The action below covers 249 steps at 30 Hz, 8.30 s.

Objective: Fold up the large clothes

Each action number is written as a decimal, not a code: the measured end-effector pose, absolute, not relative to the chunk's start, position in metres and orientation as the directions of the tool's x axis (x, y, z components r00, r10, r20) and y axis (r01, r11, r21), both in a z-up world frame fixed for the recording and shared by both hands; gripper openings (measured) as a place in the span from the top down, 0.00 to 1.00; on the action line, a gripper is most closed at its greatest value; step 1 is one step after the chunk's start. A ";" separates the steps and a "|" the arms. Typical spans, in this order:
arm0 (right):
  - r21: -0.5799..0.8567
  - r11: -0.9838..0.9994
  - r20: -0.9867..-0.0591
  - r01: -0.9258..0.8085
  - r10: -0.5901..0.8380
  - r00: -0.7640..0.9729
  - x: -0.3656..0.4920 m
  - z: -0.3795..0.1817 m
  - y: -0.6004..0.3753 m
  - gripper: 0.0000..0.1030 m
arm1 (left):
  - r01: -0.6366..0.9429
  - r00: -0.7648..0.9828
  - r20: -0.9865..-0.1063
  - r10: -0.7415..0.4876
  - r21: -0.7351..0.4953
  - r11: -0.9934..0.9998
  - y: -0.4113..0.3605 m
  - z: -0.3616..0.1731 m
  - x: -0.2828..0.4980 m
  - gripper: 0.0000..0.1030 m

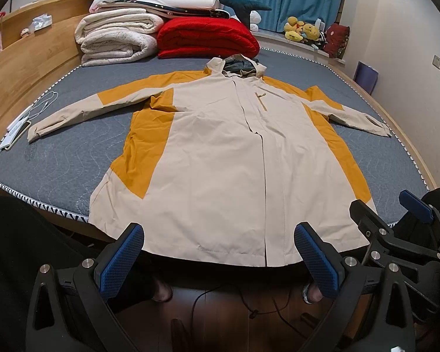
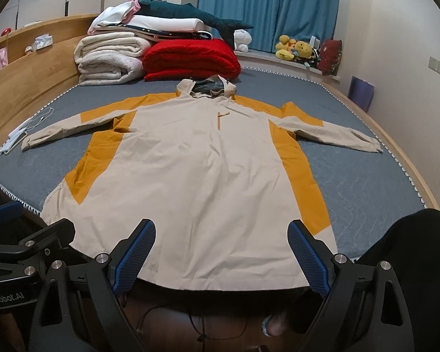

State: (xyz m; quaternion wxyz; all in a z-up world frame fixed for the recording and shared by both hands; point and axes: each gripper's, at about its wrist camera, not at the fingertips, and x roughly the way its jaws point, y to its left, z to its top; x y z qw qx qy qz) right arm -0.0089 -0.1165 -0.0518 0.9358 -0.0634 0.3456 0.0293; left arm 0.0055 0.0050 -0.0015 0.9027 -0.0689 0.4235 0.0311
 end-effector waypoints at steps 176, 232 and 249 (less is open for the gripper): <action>0.099 0.994 -0.719 -0.045 0.103 0.687 0.392 -0.027 -0.179 0.52 | 0.008 0.634 -0.729 -0.259 -0.328 0.945 0.061 -0.066 0.456 0.98; -0.015 0.867 -0.845 -0.498 0.255 0.470 0.433 -0.151 0.006 0.97 | -0.426 0.580 -0.810 0.086 -0.211 0.880 0.251 -0.045 0.459 0.60; 0.534 0.747 -0.790 0.397 0.272 0.549 0.476 -0.169 -0.198 0.63 | -0.394 0.547 -0.835 0.053 -0.201 0.897 0.230 -0.061 0.470 0.60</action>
